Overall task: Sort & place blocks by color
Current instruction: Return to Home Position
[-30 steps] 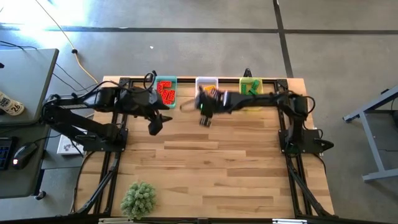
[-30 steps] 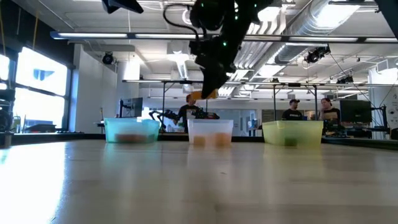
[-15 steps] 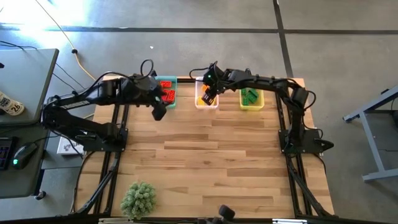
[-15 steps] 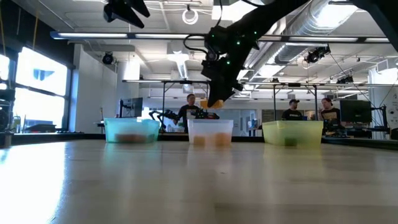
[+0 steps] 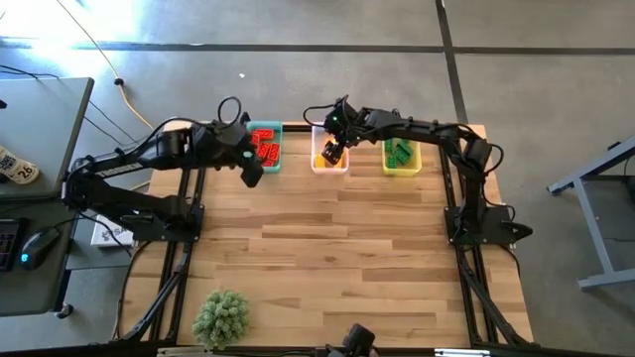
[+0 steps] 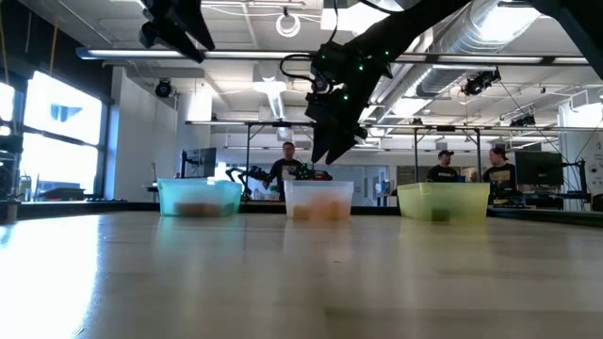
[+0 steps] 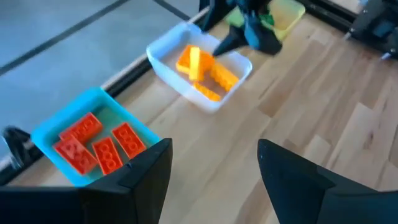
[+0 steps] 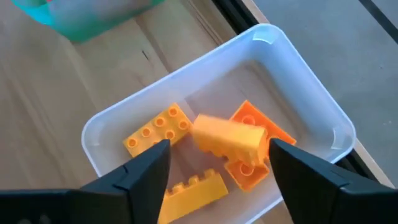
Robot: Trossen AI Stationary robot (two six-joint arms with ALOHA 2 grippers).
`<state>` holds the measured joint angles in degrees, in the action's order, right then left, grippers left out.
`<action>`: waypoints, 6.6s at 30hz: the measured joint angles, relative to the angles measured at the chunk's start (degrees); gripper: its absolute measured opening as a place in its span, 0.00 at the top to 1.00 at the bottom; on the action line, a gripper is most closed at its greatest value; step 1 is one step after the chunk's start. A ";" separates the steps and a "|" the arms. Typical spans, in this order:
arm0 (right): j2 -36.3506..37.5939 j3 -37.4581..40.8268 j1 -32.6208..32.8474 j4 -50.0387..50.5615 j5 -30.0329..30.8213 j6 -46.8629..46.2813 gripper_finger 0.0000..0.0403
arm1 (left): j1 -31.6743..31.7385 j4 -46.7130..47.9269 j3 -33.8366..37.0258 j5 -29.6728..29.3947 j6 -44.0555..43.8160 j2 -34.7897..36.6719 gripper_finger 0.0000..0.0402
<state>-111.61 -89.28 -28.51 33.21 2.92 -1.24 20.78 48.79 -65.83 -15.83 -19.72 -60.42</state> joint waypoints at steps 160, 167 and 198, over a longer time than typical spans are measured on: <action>110.60 84.44 26.40 -21.76 14.43 -13.47 0.33 | -8.49 -50.16 65.10 19.73 -1.12 57.70 0.44; 110.57 84.44 26.40 -21.74 14.38 -9.88 0.33 | -8.48 -50.17 65.10 19.73 -1.12 57.70 0.44; 110.55 84.44 26.40 -21.70 14.23 -10.27 0.33 | -8.48 -50.17 65.12 19.73 -1.12 57.70 0.44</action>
<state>-1.06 -4.84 -2.11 11.51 17.15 -11.51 12.29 -1.39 -0.71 3.90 -20.84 -2.72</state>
